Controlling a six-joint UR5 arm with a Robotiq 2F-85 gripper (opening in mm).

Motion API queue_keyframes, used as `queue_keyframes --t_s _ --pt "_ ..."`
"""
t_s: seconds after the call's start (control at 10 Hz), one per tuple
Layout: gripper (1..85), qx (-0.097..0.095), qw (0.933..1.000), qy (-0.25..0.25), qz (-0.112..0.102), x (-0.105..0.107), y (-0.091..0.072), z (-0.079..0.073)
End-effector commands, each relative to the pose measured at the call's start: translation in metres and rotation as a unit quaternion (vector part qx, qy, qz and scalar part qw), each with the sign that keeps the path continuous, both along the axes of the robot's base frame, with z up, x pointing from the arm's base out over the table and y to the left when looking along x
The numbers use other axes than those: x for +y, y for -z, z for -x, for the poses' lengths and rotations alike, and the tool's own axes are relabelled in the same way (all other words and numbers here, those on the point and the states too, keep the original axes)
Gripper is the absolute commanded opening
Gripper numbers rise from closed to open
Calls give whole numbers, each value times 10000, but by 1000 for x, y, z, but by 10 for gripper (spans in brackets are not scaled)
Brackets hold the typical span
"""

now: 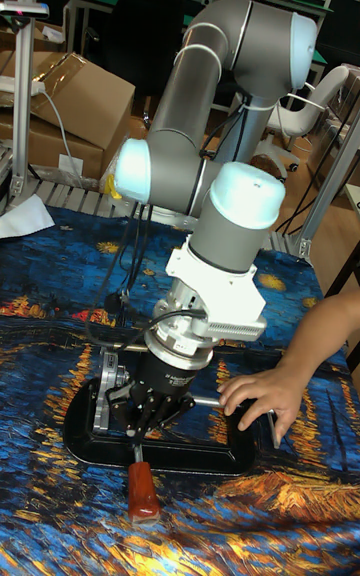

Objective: Push down the lever

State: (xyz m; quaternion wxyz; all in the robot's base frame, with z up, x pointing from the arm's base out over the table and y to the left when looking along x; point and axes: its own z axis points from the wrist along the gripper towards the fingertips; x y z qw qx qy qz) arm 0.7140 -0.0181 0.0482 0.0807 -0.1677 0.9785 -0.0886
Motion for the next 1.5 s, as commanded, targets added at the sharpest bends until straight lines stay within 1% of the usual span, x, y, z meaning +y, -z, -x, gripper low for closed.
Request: queue_keyframes --t_s 0.0,0.2,0.3,0.4,0.5,0.6,0.7,0.8,0.9,1.0,1.1,1.2,1.3,1.4 --pt "10 369 9988 35 305 -18 -15 22" --pt "10 567 9975 141 403 -21 -34 40" --pt "10 720 9964 358 282 -16 -43 56" --pt "10 874 9940 656 60 -8 -51 75" --pt "10 1015 9898 993 -130 0 -61 94" --pt "10 1070 9857 1268 -286 5 -69 109" --pt "10 1095 9806 1531 -549 16 -75 123" --pt "10 1118 9763 1699 -744 25 -79 132" --pt "10 1122 9731 1822 -856 32 -84 140" --pt "10 1075 9732 1840 -865 34 -89 146" --pt "10 969 9729 1858 -980 42 -94 146" --pt "10 940 9717 1912 -1020 48 -98 147" --pt "10 920 9713 1990 -918 48 -101 145" --pt "10 880 9709 2063 -844 47 -101 141"
